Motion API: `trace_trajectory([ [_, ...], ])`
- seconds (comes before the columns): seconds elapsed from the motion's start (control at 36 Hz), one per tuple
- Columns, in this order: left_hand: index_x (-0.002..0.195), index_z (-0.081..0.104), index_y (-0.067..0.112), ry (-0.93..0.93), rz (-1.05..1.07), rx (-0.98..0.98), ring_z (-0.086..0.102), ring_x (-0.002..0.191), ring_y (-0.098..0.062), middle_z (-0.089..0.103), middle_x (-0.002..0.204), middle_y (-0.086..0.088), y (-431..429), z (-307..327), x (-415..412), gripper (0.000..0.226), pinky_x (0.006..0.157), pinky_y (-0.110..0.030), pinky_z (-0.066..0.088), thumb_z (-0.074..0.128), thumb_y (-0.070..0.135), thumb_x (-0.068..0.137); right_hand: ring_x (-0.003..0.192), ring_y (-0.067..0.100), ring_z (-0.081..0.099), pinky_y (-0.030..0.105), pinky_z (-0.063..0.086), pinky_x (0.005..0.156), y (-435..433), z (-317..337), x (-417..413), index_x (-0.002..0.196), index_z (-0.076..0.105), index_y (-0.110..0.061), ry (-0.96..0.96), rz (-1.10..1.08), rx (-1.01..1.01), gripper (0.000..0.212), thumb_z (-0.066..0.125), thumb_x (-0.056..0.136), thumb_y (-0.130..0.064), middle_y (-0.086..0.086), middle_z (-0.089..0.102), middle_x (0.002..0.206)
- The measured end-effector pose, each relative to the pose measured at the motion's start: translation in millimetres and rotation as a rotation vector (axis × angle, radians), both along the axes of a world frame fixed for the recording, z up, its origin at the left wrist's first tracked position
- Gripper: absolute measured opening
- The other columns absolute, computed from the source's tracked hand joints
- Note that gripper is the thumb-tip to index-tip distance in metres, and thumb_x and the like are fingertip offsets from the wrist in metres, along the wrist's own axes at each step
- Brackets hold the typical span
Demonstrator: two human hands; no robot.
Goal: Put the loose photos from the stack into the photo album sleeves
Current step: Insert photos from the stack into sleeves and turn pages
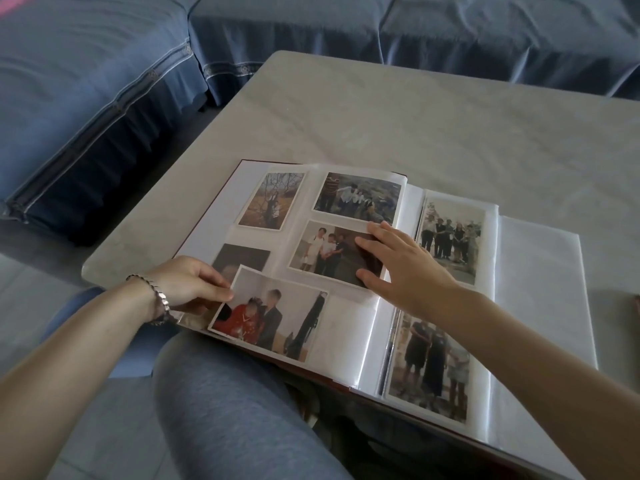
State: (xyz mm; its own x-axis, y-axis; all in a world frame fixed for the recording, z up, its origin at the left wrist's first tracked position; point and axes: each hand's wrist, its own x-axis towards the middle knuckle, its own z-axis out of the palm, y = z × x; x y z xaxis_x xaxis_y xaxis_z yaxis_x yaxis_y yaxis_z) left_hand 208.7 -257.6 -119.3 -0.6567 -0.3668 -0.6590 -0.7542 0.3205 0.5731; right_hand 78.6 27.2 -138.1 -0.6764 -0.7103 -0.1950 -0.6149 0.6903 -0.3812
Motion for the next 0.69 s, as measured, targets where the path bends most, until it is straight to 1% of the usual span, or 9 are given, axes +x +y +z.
trace_trajectory([
  [0.06,0.073,0.071,0.009,-0.014,0.012,0.062,0.067,0.058,-0.013,0.072,0.068,-0.006,7.2,-0.9,-2.1,0.008,0.047,-0.02,0.05,0.076,0.004,0.071,0.144,0.01,0.0,0.043,0.012,0.116,-0.3,0.7,-0.5,0.147,0.022,-0.028,-0.001,0.005,0.004,0.06,0.04,0.094,-0.049,-0.007,0.011,0.156],
  [0.19,0.074,0.07,0.006,-0.054,0.04,0.184,0.063,0.048,-0.009,0.068,0.06,-0.005,30.7,-7.6,-2.5,0.006,0.042,-0.017,0.046,0.074,0.001,0.074,0.144,0.01,0.001,0.042,0.012,0.116,1.4,1.8,-1.0,0.147,0.024,-0.029,-0.016,0.006,-0.012,0.059,0.042,0.094,-0.048,-0.007,0.012,0.156],
  [0.33,0.076,0.069,0.004,-0.021,0.09,0.197,0.066,0.052,-0.015,0.07,0.064,-0.009,29.8,-1.5,-1.5,0.004,0.043,-0.02,0.05,0.073,0.002,0.074,0.144,0.011,-0.001,0.041,0.011,0.116,1.5,1.4,-1.1,0.147,0.022,-0.028,-0.015,0.009,0.001,0.059,0.04,0.095,-0.048,-0.007,0.011,0.157],
  [0.42,0.078,0.068,0.005,0.043,0.102,0.17,0.068,0.055,-0.015,0.072,0.068,-0.01,32.1,1.3,-1.0,0.003,0.045,-0.019,0.052,0.068,0.006,0.08,0.144,0.011,-0.001,0.042,0.012,0.116,-1.1,1.0,-0.5,0.147,0.021,-0.028,-0.007,0.003,0.011,0.059,0.038,0.095,-0.048,-0.007,0.01,0.157],
  [0.5,0.078,0.068,0.008,0.103,0.125,0.125,0.066,0.052,-0.01,0.071,0.065,-0.005,38.6,-0.1,-1.8,0.006,0.046,-0.019,0.052,0.069,0.012,0.082,0.144,0.012,-0.001,0.044,0.013,0.117,-1.1,1.0,0.1,0.148,0.021,-0.028,-0.004,0.003,0.015,0.059,0.038,0.095,-0.048,-0.006,0.009,0.157],
  [0.56,0.077,0.069,0.012,0.147,0.104,0.03,0.062,0.048,-0.007,0.07,0.061,0.0,41.1,-1.3,-2.5,0.011,0.043,-0.017,0.049,0.076,0.02,0.075,0.144,0.012,-0.001,0.044,0.013,0.117,-0.5,0.8,0.4,0.148,0.02,-0.028,-0.002,0.003,0.015,0.059,0.038,0.095,-0.048,-0.006,0.009,0.157],
  [0.61,0.077,0.069,0.015,0.172,0.063,-0.066,0.057,0.043,-0.006,0.068,0.061,0.003,43.1,-1.1,-3.1,0.023,0.04,-0.015,0.043,0.082,0.029,0.066,0.144,0.012,-0.002,0.043,0.012,0.117,-0.6,0.2,0.6,0.148,0.02,-0.028,0.0,0.003,0.016,0.059,0.038,0.095,-0.048,-0.006,0.009,0.157],
  [0.67,0.081,0.066,0.016,0.167,0.021,-0.096,0.055,0.041,-0.004,0.068,0.066,0.002,46.4,-0.6,-3.4,0.032,0.039,-0.014,0.04,0.085,0.031,0.06,0.144,0.012,-0.002,0.043,0.012,0.116,-0.9,-0.5,0.5,0.148,0.02,-0.028,0.003,0.001,0.016,0.059,0.037,0.095,-0.048,-0.006,0.009,0.157],
  [0.69,0.082,0.065,0.016,0.153,-0.002,-0.106,0.057,0.044,-0.005,0.069,0.071,0.0,48.9,-0.8,-3.8,0.035,0.04,-0.016,0.041,0.086,0.03,0.058,0.144,0.012,-0.002,0.044,0.011,0.116,-0.9,-0.9,0.5,0.148,0.02,-0.028,0.003,0.001,0.016,0.059,0.037,0.095,-0.048,-0.006,0.009,0.157],
])
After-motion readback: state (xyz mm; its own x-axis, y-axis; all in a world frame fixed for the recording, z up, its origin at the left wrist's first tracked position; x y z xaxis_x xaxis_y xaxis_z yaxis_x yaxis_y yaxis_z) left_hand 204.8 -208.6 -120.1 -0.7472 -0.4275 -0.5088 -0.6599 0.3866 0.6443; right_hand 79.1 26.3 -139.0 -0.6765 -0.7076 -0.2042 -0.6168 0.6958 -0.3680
